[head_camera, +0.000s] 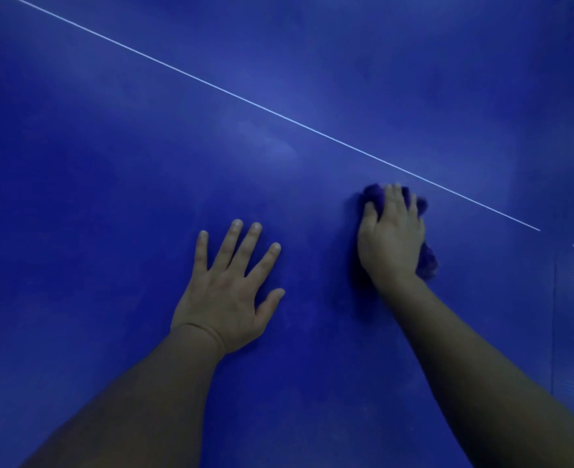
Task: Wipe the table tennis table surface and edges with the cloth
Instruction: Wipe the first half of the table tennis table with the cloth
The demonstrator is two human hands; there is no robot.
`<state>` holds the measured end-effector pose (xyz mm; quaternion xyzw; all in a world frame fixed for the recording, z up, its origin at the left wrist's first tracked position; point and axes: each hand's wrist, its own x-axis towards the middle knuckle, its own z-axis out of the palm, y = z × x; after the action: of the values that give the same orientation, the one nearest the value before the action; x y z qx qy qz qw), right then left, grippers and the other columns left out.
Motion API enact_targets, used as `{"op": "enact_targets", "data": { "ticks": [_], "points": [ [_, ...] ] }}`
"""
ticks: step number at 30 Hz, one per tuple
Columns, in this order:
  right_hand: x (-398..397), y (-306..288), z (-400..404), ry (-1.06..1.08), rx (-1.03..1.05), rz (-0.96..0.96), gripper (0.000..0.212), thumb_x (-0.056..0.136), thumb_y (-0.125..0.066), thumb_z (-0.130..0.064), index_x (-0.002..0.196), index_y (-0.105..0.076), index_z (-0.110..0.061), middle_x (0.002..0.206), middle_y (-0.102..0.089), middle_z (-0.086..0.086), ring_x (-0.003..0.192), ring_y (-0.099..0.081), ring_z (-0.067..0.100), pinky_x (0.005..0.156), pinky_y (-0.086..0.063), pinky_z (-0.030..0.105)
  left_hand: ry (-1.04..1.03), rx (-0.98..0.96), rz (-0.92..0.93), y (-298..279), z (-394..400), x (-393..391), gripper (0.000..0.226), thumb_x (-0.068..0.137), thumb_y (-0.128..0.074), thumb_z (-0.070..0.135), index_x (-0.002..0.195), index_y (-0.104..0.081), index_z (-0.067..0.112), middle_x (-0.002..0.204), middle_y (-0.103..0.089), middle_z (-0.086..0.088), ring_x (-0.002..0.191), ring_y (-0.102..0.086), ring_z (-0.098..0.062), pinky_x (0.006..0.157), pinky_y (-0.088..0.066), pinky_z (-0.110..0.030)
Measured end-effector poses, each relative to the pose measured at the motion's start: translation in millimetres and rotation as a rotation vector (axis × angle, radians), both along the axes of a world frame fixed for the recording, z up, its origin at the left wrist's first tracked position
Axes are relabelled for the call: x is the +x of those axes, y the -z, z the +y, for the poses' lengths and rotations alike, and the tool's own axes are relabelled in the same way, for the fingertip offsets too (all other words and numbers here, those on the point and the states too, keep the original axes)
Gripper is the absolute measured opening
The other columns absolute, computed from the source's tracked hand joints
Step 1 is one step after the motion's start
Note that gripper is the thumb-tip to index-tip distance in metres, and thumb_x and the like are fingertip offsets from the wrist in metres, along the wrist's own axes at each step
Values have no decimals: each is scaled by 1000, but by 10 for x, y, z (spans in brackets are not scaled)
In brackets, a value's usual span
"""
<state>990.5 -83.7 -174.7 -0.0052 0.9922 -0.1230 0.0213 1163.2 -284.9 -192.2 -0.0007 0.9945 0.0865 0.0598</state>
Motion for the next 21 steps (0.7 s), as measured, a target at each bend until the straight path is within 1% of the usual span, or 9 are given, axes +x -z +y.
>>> {"op": "enact_targets", "data": {
  "ticks": [3, 5, 6, 8, 11, 12, 15, 18, 21],
  "points": [
    [123, 4, -179, -185, 12, -7, 57, 101, -39, -39, 151, -43, -12, 160, -36, 4, 151, -23, 28, 121, -19, 49, 2, 9, 4, -8, 12, 3, 68, 97, -30, 61, 156, -35, 27, 166, -23, -9, 155, -12, -31, 119, -11, -67],
    [-57, -16, -237, -279, 16, -31, 54, 104, -41, -37, 152, -41, -15, 161, -34, 2, 152, -20, 26, 122, -16, 46, 0, 8, -1, -17, 23, 2, 68, 97, -30, 61, 155, -35, 27, 165, -23, -9, 155, -12, -31, 119, -11, -67],
    [-184, -32, -228, -284, 23, -41, 53, 104, -41, -36, 153, -39, -15, 162, -33, 1, 152, -19, 25, 122, -16, 45, 1, 9, -5, -19, 25, 3, 68, 97, -30, 62, 155, -35, 27, 165, -23, -9, 155, -13, -31, 119, -11, -67],
    [-370, -80, -112, -216, 31, -52, 52, 105, -41, -34, 152, -39, -14, 161, -34, 2, 151, -21, 26, 120, -19, 45, -3, 11, -4, -22, 20, 2, 68, 97, -30, 62, 155, -35, 28, 165, -23, -9, 155, -13, -31, 119, -12, -66],
    [-239, -123, 183, -114, 12, -21, 46, 103, -43, -30, 143, -47, -9, 154, -43, 7, 144, -33, 31, 114, -28, 49, -5, 16, -1, -28, 14, 0, 68, 97, -30, 62, 155, -37, 27, 165, -25, -9, 154, -14, -31, 119, -12, -66],
    [-127, -116, 292, -113, 4, -19, 46, 103, -43, -29, 143, -47, -8, 154, -44, 8, 144, -34, 32, 115, -28, 48, -3, 16, -2, -31, 11, 0, 68, 97, -31, 62, 154, -38, 27, 165, -25, -9, 154, -15, -31, 119, -12, -66],
    [11, -76, 548, -105, -10, -28, 55, 102, -38, -34, 150, -42, -7, 158, -38, 9, 150, -25, 30, 120, -22, 44, -1, 12, -6, -28, 14, 5, 68, 96, -32, 62, 155, -37, 27, 165, -25, -8, 155, -14, -31, 119, -13, -67],
    [-308, -69, 519, -45, -38, -5, 52, 105, -40, -30, 150, -39, -3, 158, -37, 13, 150, -24, 31, 121, -19, 46, 3, 13, -8, -28, 27, 10, 69, 96, -31, 62, 154, -37, 27, 165, -24, -9, 155, -14, -31, 119, -13, -67],
    [-553, -47, 362, -81, -30, 0, 51, 105, -42, -29, 150, -40, -5, 159, -37, 12, 150, -24, 30, 121, -19, 46, 6, 15, 5, -16, 34, 19, 69, 96, -30, 63, 154, -38, 26, 165, -25, -10, 154, -14, -32, 119, -11, -67]
  ]
}}
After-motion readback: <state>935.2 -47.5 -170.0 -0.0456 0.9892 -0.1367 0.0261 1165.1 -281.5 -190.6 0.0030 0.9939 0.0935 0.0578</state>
